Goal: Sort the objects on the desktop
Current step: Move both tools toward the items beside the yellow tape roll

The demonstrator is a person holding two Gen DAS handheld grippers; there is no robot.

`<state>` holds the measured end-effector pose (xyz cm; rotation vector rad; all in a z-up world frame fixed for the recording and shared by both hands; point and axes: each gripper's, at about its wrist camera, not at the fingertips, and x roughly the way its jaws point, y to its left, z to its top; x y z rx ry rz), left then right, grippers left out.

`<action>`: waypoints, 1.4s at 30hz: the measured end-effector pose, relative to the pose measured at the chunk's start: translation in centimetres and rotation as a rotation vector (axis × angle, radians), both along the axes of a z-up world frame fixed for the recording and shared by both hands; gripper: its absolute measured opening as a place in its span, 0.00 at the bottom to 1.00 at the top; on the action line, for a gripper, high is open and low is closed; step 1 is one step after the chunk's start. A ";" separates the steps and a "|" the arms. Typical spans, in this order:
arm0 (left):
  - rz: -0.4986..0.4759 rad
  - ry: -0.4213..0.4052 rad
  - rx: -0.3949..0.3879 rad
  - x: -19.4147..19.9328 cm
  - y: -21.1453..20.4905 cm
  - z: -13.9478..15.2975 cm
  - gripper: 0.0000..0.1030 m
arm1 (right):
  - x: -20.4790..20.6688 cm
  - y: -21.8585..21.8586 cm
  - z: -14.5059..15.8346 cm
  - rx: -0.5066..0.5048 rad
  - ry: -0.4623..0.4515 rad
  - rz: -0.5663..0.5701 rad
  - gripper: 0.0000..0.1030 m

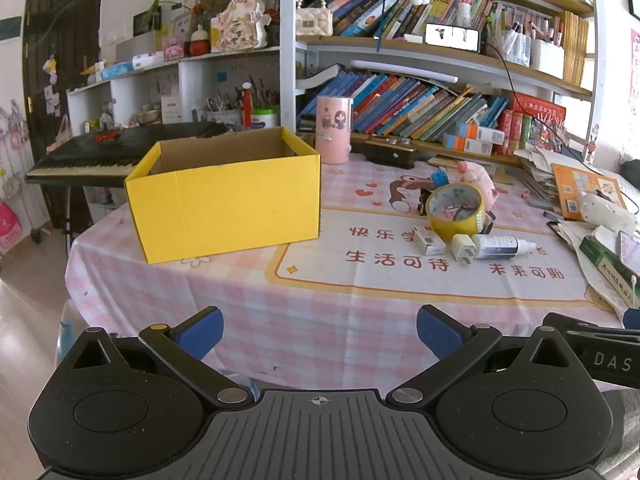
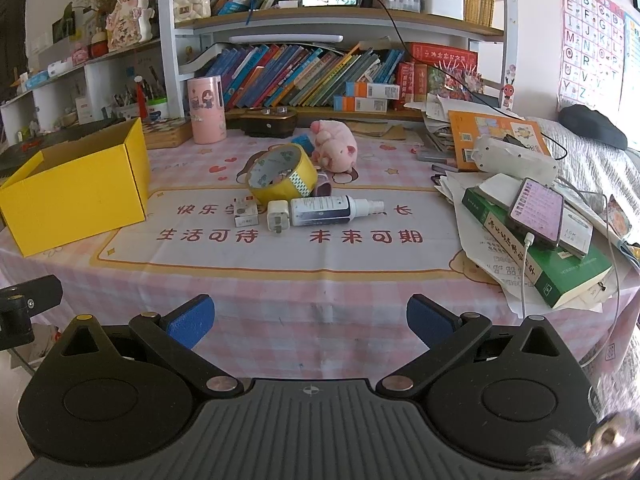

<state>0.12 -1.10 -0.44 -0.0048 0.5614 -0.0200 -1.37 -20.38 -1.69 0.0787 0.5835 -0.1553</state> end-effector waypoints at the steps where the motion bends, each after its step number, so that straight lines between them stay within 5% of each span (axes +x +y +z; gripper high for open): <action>1: -0.001 0.000 0.000 0.0 0.0 0.0 1.00 | 0.0 0.0 0.0 0.000 0.000 0.000 1.00; 42: -0.059 0.010 0.000 1.8 0.0 0.0 1.00 | 1.0 0.1 0.0 0.006 0.000 -0.010 1.00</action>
